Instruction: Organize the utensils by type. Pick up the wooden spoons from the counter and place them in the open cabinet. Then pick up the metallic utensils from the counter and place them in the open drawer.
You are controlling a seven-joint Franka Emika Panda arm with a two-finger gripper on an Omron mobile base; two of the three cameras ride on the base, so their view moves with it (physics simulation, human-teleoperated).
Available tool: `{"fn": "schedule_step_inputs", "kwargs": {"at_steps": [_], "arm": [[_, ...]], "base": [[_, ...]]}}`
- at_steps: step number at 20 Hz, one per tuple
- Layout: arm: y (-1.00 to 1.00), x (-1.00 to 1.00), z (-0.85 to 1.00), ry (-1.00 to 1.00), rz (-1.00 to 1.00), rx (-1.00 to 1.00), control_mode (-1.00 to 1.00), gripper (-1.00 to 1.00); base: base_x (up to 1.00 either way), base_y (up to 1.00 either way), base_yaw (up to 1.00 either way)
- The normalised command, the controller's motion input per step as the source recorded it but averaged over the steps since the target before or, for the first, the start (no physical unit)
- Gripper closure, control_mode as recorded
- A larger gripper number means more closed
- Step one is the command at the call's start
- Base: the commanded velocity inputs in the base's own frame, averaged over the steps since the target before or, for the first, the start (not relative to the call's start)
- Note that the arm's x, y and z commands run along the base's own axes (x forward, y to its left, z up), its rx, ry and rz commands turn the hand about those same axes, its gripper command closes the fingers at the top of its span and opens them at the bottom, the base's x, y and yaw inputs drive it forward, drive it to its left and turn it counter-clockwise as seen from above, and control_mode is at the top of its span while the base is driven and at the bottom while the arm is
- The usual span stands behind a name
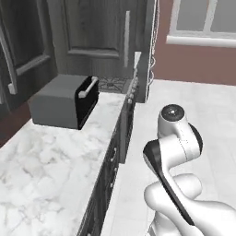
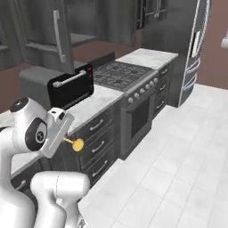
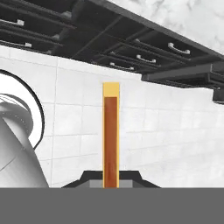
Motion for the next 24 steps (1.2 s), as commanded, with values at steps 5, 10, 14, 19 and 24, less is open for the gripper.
{"fn": "schedule_step_inputs", "kwargs": {"at_steps": [5,10,14,19,24], "arm": [[0.0,0.0,0.0,0.0,0.0,0.0,1.0,1.0],[0.0,0.0,0.0,0.0,0.0,0.0,1.0,1.0],[0.0,0.0,0.0,0.0,0.0,0.0,1.0,1.0],[0.0,0.0,0.0,0.0,0.0,0.0,1.0,1.0],[0.0,0.0,0.0,0.0,0.0,0.0,1.0,1.0]], "base": [[0.0,-0.43,-0.71],[0.0,-0.48,-0.67],[0.1,-0.32,-0.69],[0.4,-0.1,-0.63],[0.71,0.02,-0.55]]}}
